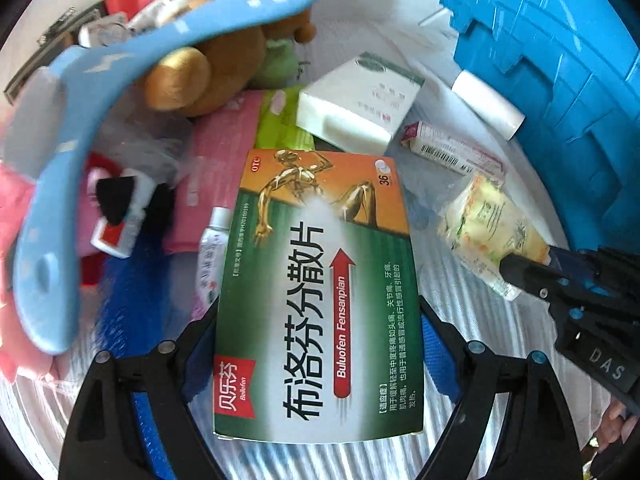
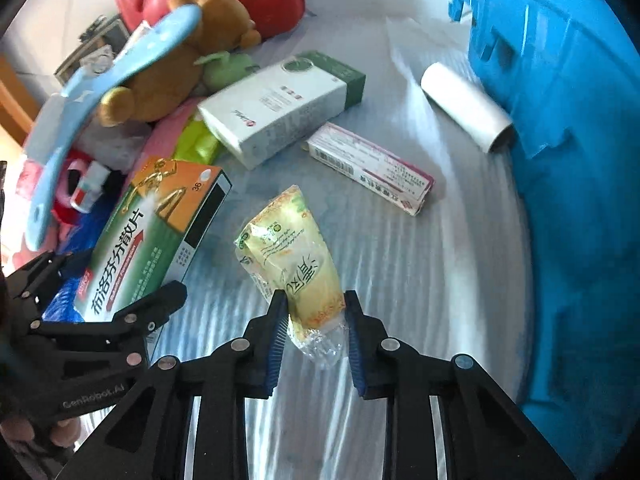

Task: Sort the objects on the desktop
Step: 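Carry the green box and yellow sachet over the blue bin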

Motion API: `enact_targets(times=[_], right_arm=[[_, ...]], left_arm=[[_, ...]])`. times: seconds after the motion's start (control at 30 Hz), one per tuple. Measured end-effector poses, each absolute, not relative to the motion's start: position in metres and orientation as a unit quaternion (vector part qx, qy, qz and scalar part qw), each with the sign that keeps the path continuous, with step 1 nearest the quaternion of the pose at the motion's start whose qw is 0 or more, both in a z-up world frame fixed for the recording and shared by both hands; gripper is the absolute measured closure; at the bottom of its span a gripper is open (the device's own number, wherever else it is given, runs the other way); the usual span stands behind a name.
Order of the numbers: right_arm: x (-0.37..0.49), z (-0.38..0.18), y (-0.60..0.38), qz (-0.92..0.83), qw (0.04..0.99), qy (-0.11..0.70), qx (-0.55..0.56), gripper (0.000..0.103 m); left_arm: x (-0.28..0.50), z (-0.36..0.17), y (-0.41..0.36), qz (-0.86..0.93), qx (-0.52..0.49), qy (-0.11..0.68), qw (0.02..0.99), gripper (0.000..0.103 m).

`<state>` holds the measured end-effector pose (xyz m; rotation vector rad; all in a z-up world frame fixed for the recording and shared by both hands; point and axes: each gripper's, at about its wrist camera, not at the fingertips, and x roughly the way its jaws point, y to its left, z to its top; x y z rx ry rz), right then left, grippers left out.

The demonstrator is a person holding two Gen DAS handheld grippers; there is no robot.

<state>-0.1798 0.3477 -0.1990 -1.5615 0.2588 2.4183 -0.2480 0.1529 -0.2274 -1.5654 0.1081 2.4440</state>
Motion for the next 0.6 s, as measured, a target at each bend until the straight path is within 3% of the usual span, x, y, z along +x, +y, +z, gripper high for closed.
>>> enact_targets(times=[0.6], right_arm=[[-0.123,-0.046,0.286,0.921,0.109,-0.016,-0.375,0.076]], left_arm=[[-0.187,-0.092,0.140,0.919,-0.379,0.029,0.104,0.017]])
